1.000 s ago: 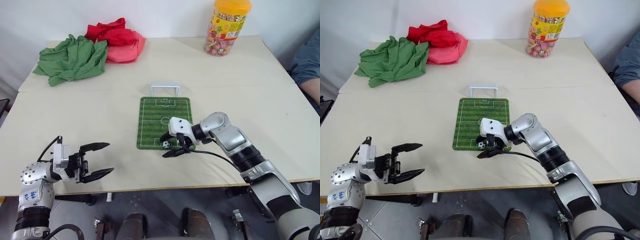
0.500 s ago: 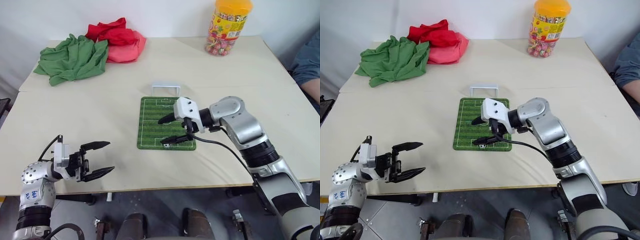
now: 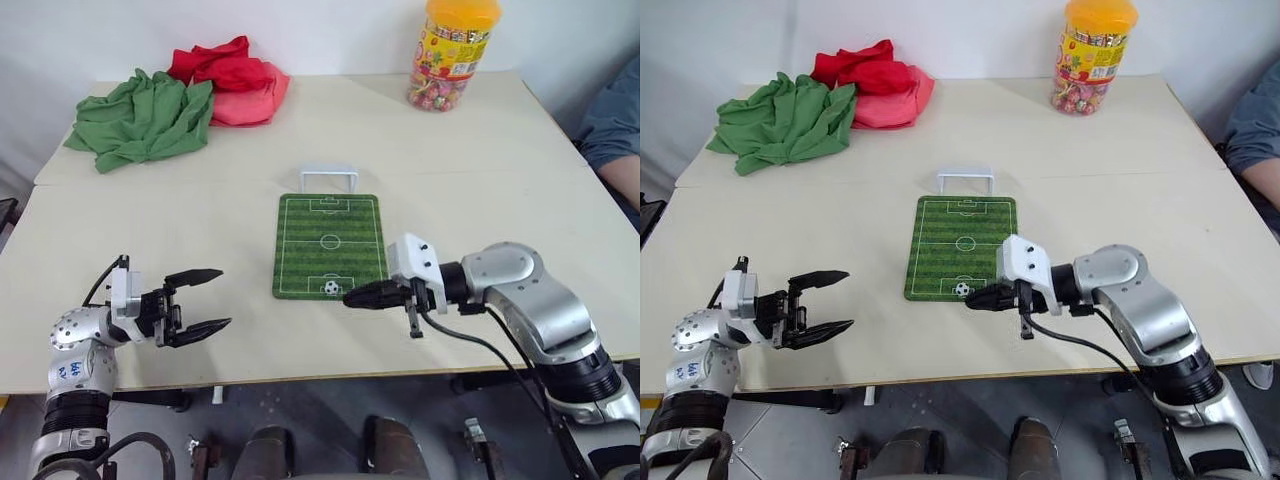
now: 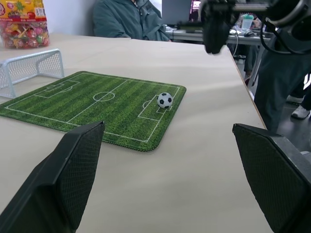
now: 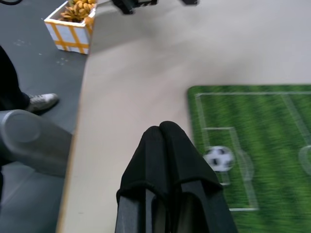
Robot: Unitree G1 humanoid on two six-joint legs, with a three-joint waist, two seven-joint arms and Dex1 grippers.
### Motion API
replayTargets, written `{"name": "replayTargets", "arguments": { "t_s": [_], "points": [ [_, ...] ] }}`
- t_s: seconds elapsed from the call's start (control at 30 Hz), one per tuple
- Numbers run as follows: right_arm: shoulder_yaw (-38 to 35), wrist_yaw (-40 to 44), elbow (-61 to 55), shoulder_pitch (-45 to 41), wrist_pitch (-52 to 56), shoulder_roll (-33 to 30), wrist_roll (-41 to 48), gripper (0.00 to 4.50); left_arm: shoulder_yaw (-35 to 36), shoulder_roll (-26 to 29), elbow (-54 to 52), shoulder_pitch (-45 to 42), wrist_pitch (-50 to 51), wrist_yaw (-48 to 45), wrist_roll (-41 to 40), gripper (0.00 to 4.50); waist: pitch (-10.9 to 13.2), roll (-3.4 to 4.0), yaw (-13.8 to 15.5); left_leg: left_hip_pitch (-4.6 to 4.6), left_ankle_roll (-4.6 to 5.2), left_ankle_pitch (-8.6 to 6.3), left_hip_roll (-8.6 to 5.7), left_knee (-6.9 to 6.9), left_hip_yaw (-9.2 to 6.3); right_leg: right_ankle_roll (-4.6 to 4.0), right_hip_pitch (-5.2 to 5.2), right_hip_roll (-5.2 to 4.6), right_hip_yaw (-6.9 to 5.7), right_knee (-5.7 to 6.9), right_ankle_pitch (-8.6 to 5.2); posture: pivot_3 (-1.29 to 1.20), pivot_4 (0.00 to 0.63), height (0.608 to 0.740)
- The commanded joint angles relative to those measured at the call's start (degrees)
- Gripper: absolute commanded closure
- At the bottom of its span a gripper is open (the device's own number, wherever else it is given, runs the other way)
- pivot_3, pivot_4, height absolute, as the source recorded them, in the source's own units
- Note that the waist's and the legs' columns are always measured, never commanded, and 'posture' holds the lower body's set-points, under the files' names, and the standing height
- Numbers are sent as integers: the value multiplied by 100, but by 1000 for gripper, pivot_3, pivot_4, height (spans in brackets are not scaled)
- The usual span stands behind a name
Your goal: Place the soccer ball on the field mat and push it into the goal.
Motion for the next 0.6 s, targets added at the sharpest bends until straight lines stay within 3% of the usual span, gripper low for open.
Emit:
{"name": "replayTargets", "arguments": {
  "t_s": [0.03,0.27,0.6],
  "points": [
    [386,-115,322,-95,-369,260,-246,4488,-33,135,8,-77,40,-626,-123,0,0,0,-13,1,0,0,0,0,2,0,0,0,1,1,0,0,150,740],
    [780,61,2077,-864,-1298,890,-687,4488,-90,372,-86,230,-35,-551,22,0,0,-2,-25,3,0,0,1,2,6,-2,-3,1,4,3,1,0,150,740],
    [734,224,4426,-1875,-2531,1417,-1180,4488,-136,771,-493,800,15,-74,264,0,0,-2,-20,1,-2,-1,5,0,9,-3,-9,3,1,4,1,0,150,740]
  ]
}}
